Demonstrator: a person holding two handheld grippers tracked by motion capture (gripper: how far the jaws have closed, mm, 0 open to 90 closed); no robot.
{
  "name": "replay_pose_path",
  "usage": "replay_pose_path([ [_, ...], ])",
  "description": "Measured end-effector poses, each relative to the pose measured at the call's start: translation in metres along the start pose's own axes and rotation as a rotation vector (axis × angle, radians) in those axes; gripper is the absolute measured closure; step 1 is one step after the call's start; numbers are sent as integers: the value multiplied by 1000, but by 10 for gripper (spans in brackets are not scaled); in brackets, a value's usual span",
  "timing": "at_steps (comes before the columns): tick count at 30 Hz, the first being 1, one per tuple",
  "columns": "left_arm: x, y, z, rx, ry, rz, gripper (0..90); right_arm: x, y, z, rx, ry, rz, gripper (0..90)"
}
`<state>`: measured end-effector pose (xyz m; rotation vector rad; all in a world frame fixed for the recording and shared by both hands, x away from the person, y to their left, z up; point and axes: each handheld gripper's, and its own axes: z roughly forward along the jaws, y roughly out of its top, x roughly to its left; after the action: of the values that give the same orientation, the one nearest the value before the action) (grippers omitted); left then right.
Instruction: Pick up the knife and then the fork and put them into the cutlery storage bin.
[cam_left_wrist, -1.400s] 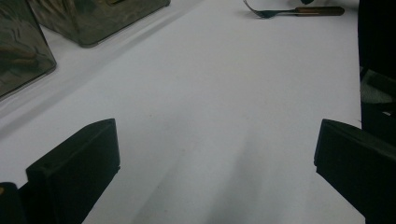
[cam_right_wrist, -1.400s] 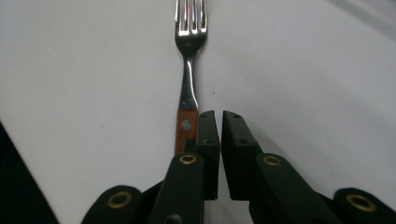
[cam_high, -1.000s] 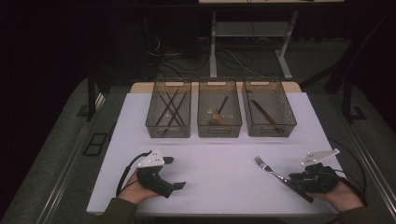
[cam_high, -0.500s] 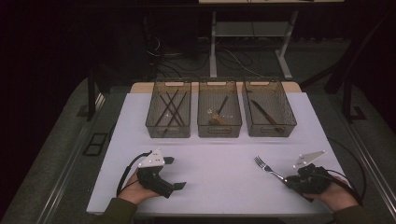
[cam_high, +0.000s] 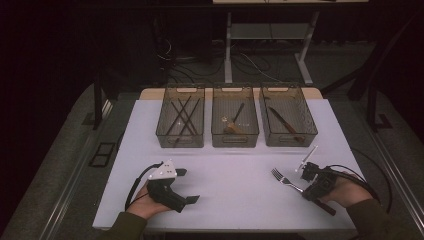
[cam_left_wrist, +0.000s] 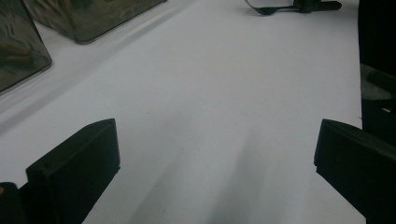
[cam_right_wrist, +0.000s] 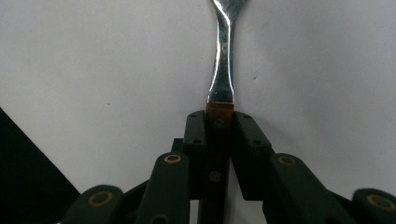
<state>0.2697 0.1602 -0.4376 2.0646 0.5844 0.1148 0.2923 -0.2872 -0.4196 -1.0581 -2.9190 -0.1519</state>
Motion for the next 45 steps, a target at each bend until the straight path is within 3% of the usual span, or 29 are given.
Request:
replay_pose_path([
  [2, 0, 0, 0, 0, 0, -1, 0, 0, 1, 0, 6, 4, 22, 767],
  [6, 0, 0, 0, 1, 0, 0, 0, -1, -2, -1, -20, 13, 22, 768],
  [11, 0, 0, 0, -2, 1, -2, 0, -8, -4, -1, -116, 34, 22, 767],
  [20, 0, 0, 0, -4, -2, -2, 0, -20, -2, -4, -253, 4, 73, 766],
  [30, 0, 1, -1, -6, 1, 1, 0, -23, -16, -18, -437, -32, 111, 766],
  [33, 0, 1, -1, -6, 1, 1, 0, -23, -20, -21, -495, -23, 117, 766],
  [45, 1, 1, -3, -13, 0, -2, 0, -31, -33, -33, -682, -45, 202, 766],
])
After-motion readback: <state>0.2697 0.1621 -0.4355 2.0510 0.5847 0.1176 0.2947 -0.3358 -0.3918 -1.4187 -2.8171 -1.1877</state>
